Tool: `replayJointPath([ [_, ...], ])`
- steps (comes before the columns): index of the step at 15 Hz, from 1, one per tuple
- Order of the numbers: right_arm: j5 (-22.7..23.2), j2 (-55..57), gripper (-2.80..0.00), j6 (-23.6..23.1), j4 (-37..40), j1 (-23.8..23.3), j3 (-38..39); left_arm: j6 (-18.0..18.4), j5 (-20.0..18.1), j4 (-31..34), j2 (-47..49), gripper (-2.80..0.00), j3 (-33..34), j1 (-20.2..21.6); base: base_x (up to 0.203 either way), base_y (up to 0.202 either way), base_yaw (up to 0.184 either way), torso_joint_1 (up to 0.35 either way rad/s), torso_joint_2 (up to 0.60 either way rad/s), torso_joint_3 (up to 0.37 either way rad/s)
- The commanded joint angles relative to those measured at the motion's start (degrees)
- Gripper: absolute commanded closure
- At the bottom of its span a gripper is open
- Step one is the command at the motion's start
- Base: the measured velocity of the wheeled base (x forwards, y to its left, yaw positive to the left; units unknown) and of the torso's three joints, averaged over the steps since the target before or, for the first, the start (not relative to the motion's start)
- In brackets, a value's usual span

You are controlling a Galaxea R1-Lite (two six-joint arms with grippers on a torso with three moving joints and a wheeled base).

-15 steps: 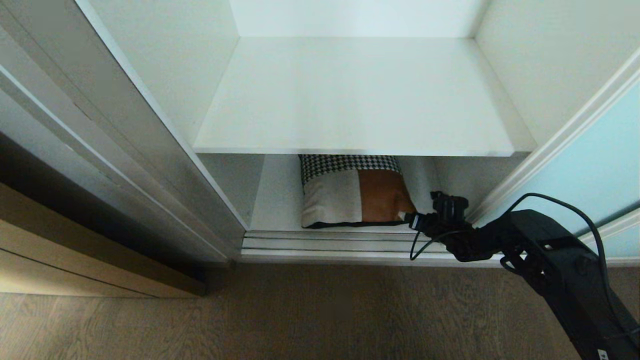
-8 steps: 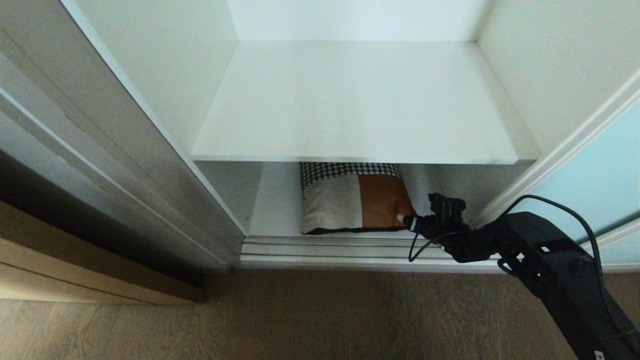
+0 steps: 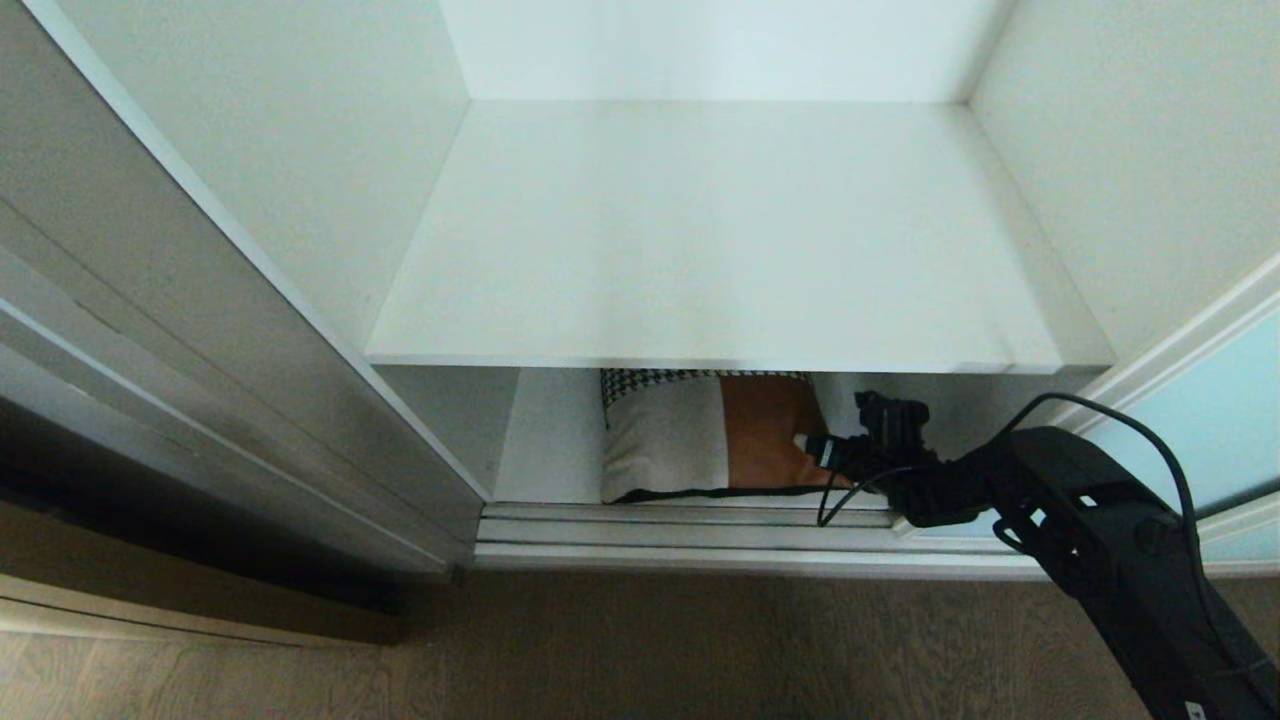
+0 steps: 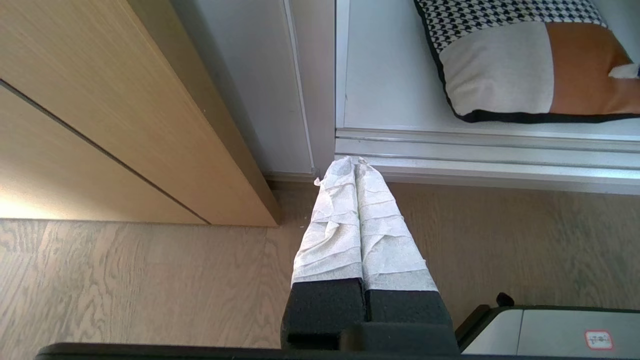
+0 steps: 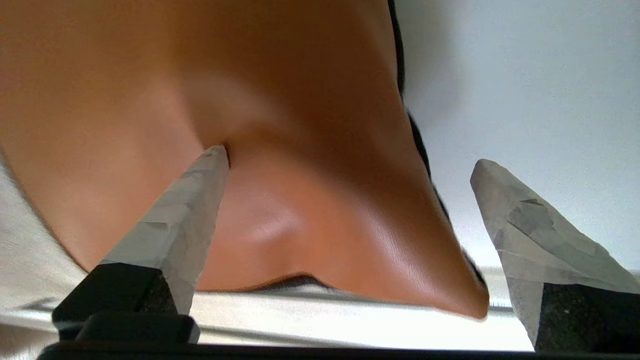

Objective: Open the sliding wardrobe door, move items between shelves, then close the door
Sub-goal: Place the pillow on the higher shelf

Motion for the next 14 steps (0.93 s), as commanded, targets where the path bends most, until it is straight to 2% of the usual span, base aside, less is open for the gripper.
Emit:
replayJointPath([
  [1, -0.12, 0.50, -2.80, 0.12, 0.42, 0.21, -0.24, 0.06, -0.04, 0.00, 0.03, 0.00, 0.09, 0.00, 0.000, 0.000, 0.000, 0.000, 0.00, 0.000],
  [11, -1.48, 2.24, -2.80, -1.73, 3.06, 0.20, -1.74, -0.01, -0.04, 0.00, 0.08, 0.00, 0.09, 0.05, 0.000, 0.000, 0.000, 0.000, 0.00, 0.000],
  [14, -1.46, 1.34, -2.80, -2.27, 6.15, -0.50, -1.74, 0.07, -0.04, 0.00, 0.08, 0.00, 0.09, 0.01, 0.000, 0.000, 0.000, 0.000, 0.00, 0.000],
])
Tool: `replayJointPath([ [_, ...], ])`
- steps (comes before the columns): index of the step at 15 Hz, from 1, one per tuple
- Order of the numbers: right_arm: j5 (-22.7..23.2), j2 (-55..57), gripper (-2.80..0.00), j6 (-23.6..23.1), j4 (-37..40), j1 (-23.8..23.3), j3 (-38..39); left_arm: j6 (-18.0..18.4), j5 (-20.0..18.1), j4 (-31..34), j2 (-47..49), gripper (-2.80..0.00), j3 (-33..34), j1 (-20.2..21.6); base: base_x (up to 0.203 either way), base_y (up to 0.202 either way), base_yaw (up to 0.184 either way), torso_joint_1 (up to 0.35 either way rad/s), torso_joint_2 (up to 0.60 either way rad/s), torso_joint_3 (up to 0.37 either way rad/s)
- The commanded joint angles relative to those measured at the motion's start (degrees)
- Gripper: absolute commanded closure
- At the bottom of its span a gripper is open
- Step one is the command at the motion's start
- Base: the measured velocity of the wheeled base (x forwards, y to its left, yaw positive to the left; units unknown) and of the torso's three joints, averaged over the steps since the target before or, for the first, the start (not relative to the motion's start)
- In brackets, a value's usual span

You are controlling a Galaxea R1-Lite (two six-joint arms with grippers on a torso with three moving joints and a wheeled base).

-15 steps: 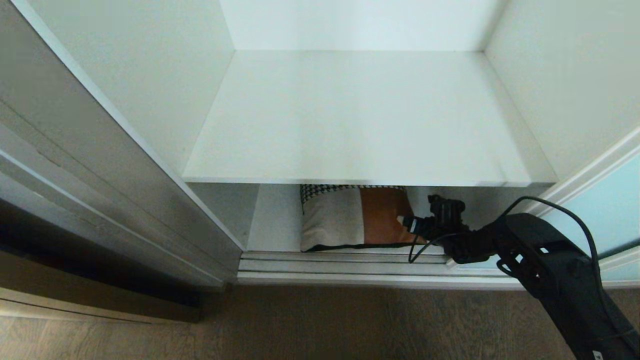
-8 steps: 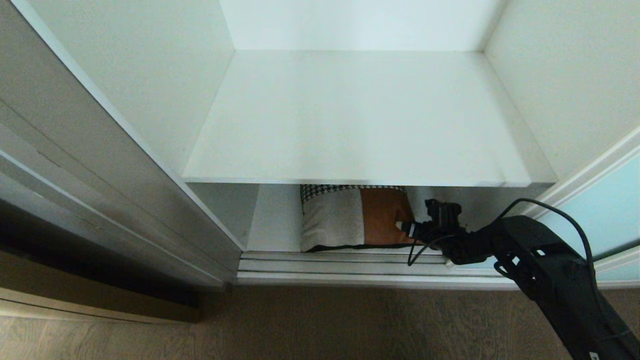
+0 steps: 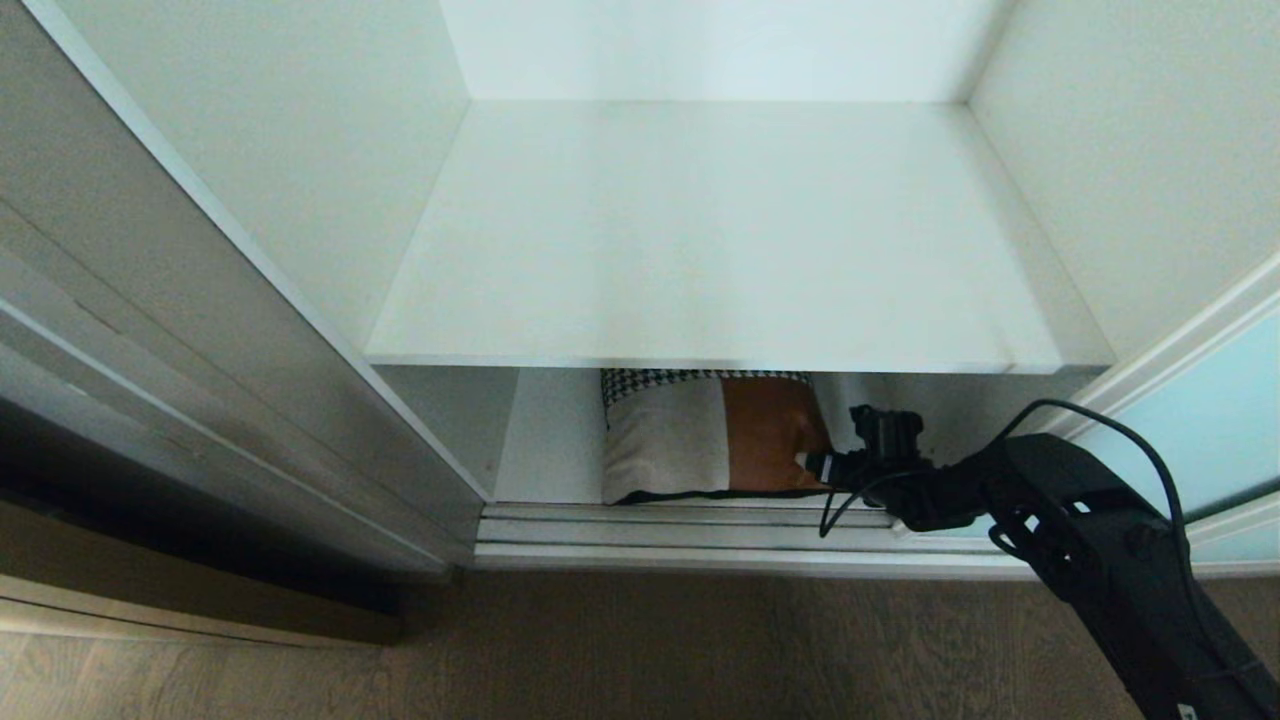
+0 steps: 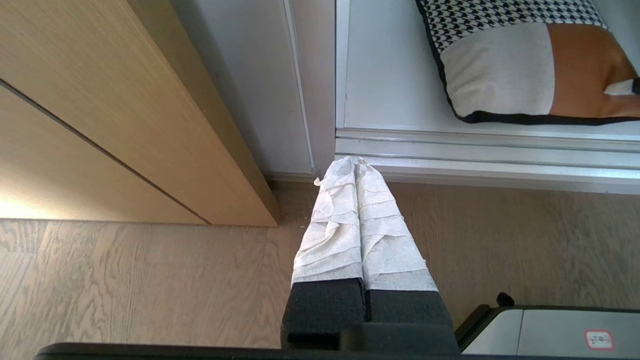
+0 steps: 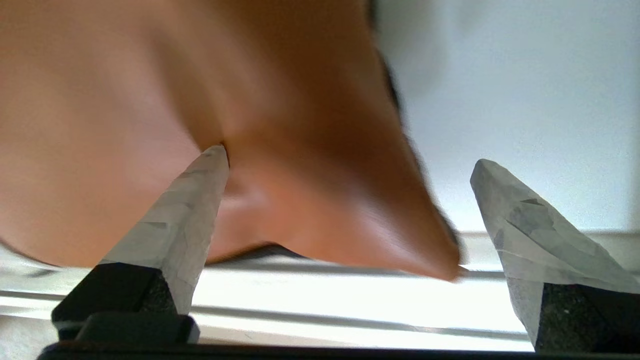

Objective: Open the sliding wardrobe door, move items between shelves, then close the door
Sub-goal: Place the pillow on the higher shelf

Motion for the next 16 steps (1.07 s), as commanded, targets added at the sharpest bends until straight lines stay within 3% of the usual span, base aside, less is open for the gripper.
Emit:
replayJointPath([
  [1, 0.10, -0.36, -2.80, -1.12, 1.10, -0.29, 0.02, 0.03, -0.02, 0.02, 0.08, 0.00, 0.09, 0.01, 0.000, 0.000, 0.000, 0.000, 0.00, 0.000],
  [8, 1.74, -0.10, -2.80, -2.33, 3.97, -0.56, -0.16, -0.06, -0.02, 0.02, 0.08, 0.00, 0.09, 0.00, 0.000, 0.000, 0.000, 0.000, 0.00, 0.000],
  [16, 14.06, -0.62, -2.80, -1.15, 6.12, -0.82, -0.68, 0.03, -0.02, 0.02, 0.08, 0.00, 0.09, 0.00, 0.000, 0.000, 0.000, 0.000, 0.00, 0.000],
])
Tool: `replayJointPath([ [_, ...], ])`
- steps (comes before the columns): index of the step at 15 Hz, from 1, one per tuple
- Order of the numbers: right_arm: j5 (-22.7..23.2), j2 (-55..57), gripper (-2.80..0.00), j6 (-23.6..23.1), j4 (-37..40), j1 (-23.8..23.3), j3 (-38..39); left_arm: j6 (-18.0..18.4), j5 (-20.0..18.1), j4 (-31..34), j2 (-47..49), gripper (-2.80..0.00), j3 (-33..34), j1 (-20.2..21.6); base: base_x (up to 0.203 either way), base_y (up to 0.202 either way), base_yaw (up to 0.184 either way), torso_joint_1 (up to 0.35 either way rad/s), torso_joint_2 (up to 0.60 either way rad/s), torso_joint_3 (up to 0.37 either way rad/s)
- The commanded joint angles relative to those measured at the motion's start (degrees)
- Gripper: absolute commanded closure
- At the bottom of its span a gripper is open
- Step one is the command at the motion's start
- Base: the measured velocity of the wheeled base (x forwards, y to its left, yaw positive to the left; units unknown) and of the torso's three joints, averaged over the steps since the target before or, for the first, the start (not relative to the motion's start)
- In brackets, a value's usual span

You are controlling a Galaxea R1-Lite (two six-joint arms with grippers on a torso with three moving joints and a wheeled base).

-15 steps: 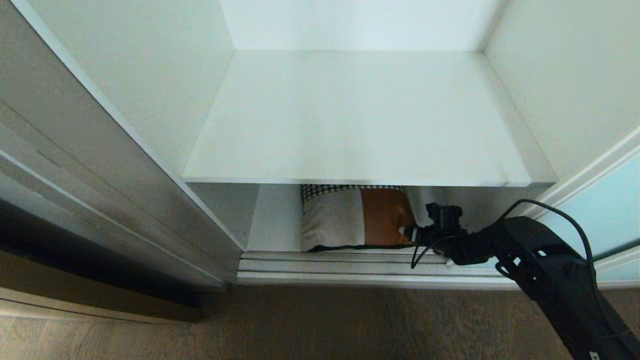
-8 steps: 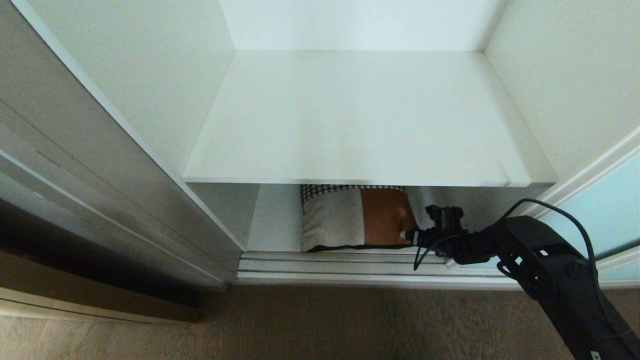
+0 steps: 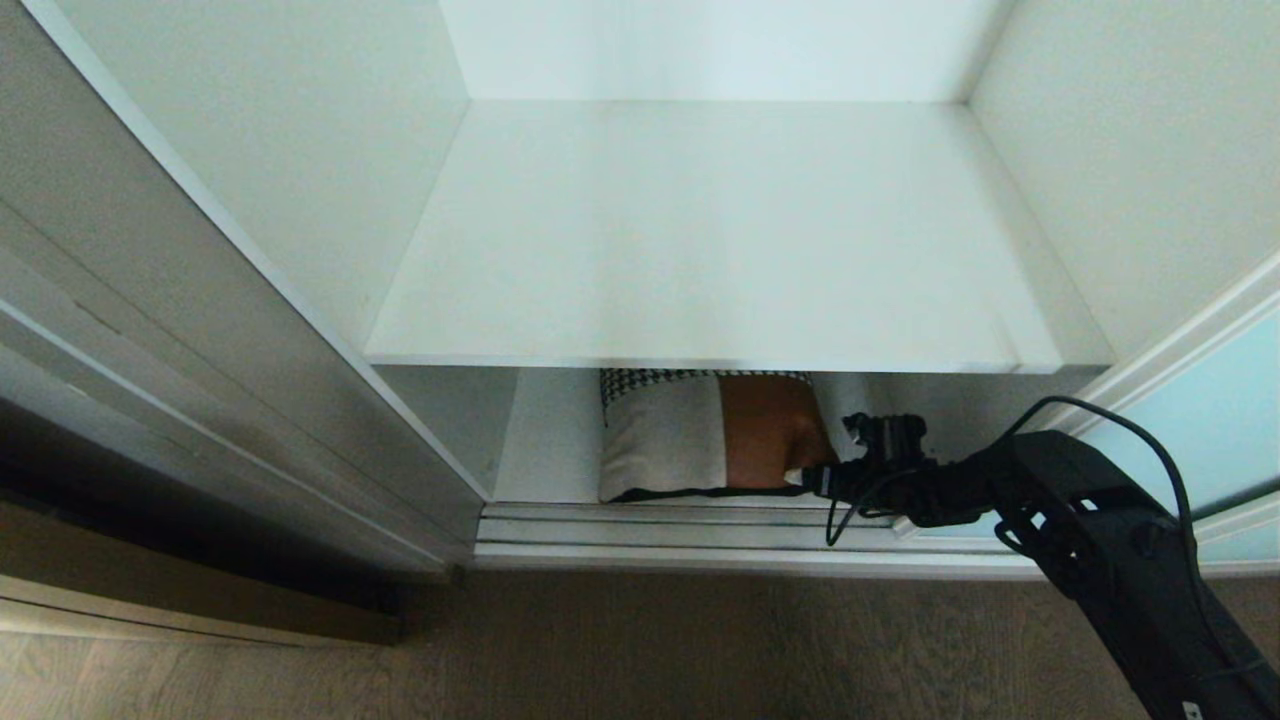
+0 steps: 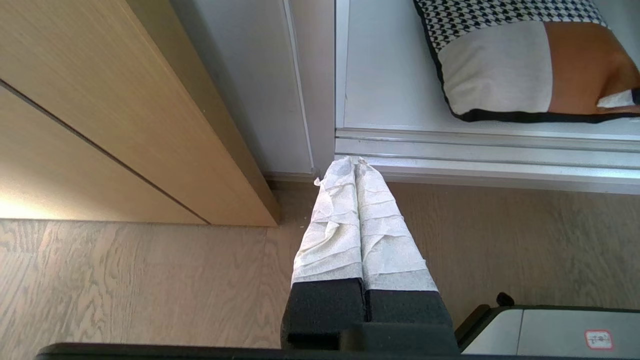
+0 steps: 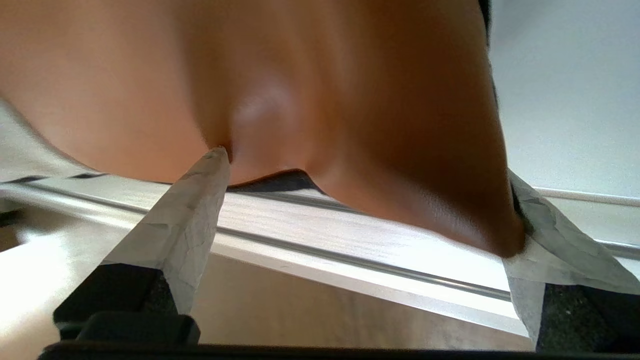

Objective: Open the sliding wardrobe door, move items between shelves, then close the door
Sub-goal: Place the pillow on the higher shelf

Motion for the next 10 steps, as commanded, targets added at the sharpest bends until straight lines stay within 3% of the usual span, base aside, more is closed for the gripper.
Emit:
replayJointPath([
  [1, 1.20, -0.30, -2.80, 1.21, -0.84, -0.48, -0.32, 0.00, 0.01, 0.00, 0.08, 0.00, 0.09, 0.05, 0.000, 0.000, 0.000, 0.000, 0.00, 0.000],
  [5, 1.48, -1.14, -2.80, 4.53, -2.16, -0.71, -0.32, 0.04, 0.01, 0.00, 0.08, 0.00, 0.09, 0.11, 0.000, 0.000, 0.000, 0.000, 0.00, 0.000],
  [10, 1.47, -0.04, -2.80, 4.65, -3.59, -0.21, -0.32, -0.04, 0.01, 0.00, 0.08, 0.00, 0.09, 0.12, 0.000, 0.000, 0.000, 0.000, 0.00, 0.000],
])
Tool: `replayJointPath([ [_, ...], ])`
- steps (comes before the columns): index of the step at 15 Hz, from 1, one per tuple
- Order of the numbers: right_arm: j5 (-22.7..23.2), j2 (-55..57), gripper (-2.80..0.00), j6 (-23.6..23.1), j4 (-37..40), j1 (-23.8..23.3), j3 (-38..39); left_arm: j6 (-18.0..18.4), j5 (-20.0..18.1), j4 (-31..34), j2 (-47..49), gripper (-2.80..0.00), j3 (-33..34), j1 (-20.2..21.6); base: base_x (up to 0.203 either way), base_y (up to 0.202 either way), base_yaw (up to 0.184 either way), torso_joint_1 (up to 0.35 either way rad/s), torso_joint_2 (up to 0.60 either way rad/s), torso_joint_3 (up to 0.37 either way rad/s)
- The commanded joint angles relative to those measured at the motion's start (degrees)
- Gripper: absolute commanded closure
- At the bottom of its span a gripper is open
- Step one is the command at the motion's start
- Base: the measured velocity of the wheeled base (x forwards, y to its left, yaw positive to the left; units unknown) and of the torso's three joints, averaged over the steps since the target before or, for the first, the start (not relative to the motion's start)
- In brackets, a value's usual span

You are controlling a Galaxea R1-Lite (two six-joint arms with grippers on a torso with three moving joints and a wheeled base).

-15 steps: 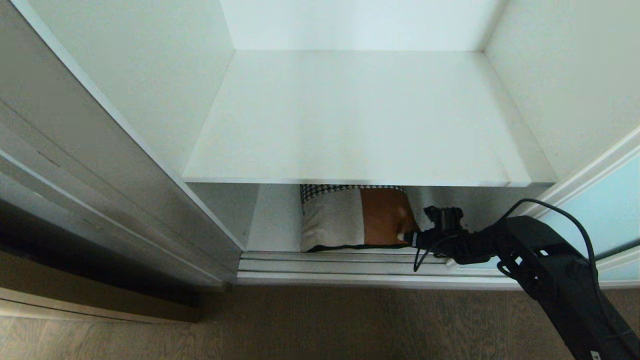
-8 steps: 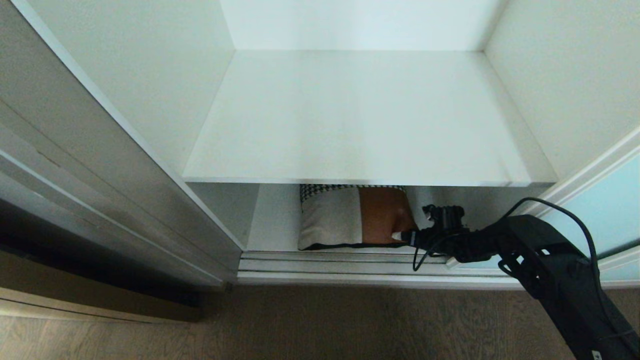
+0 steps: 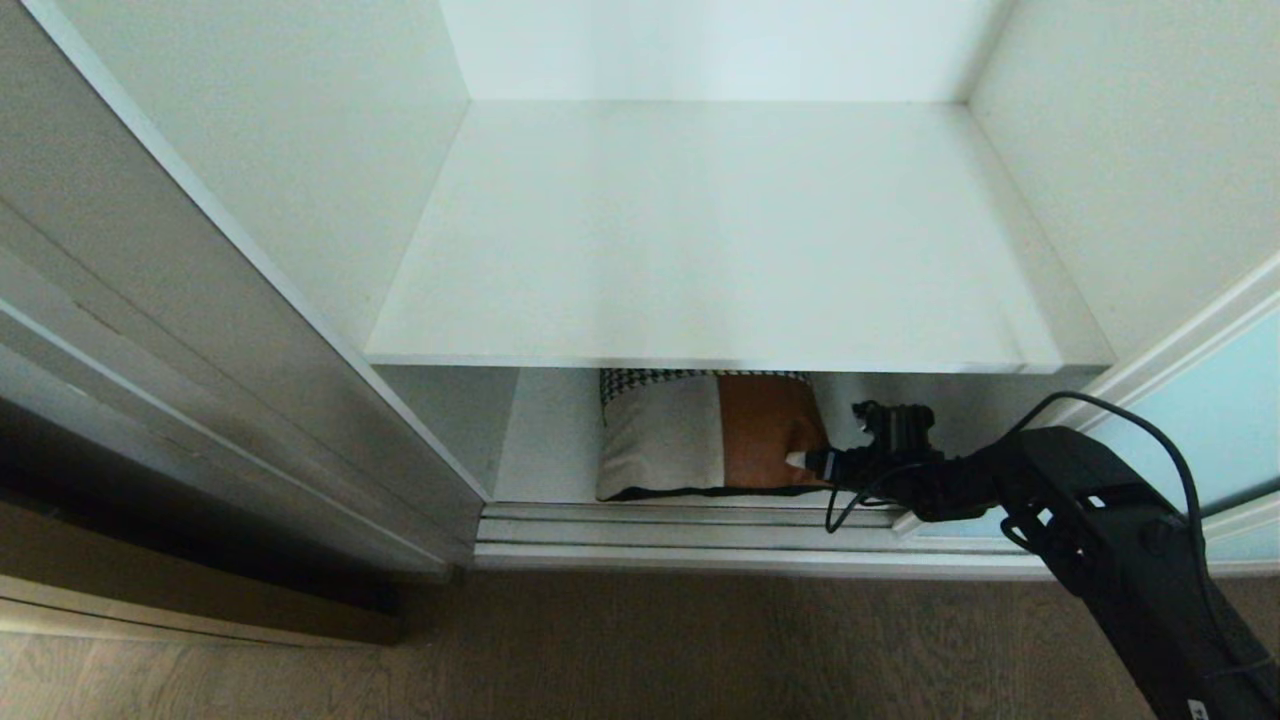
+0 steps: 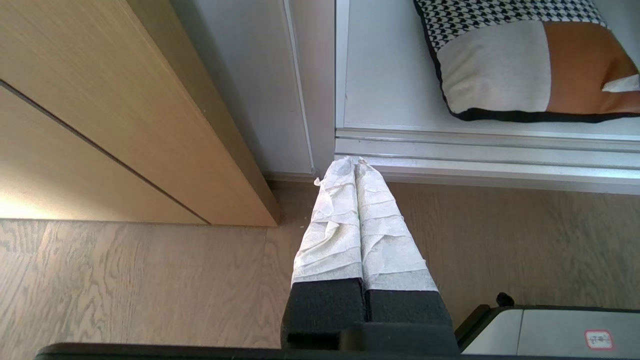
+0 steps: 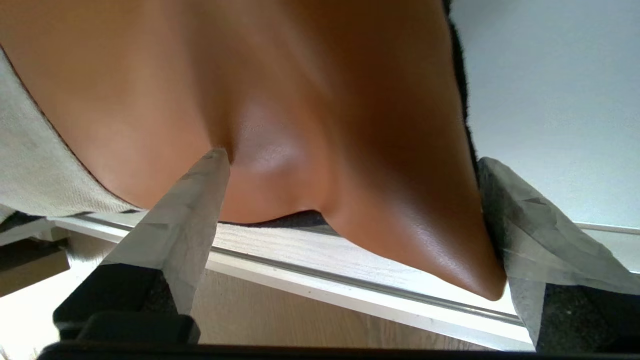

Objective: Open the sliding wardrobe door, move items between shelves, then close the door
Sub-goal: Place the pillow on the higher shelf

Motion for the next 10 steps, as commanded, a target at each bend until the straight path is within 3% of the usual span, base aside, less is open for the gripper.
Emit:
replayJointPath([
  [1, 0.18, 0.77, 0.00, -0.17, -0.06, 0.44, 0.01, -0.04, -0.02, 0.00, 0.08, 0.00, 0.09, 0.03, 0.000, 0.000, 0.000, 0.000, 0.00, 0.000],
  [10, 1.43, 0.95, 0.00, -0.51, -0.21, 0.62, 0.10, 0.00, -0.02, 0.00, 0.08, 0.00, 0.09, 0.06, 0.000, 0.000, 0.000, 0.000, 0.00, 0.000],
])
